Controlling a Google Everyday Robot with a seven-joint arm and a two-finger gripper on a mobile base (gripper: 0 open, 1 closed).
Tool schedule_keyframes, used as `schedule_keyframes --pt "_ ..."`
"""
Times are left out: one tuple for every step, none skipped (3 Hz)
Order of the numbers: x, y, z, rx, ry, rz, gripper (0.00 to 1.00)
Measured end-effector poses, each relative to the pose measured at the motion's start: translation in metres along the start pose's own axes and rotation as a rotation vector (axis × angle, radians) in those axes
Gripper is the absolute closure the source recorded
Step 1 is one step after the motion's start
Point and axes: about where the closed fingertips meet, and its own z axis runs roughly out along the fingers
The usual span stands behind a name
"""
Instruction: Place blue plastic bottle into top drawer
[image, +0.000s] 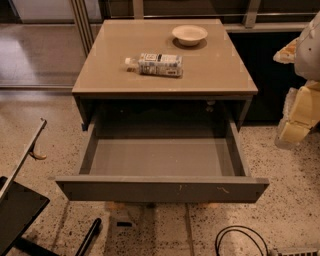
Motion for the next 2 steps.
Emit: schedule_keyframes --pt "-0.001 -0.001 -0.001 0.004 -0.004 0.002 0.0" --pt "-0.007 -0.015 -0.005 0.037 -0.096 0.061 0.0"
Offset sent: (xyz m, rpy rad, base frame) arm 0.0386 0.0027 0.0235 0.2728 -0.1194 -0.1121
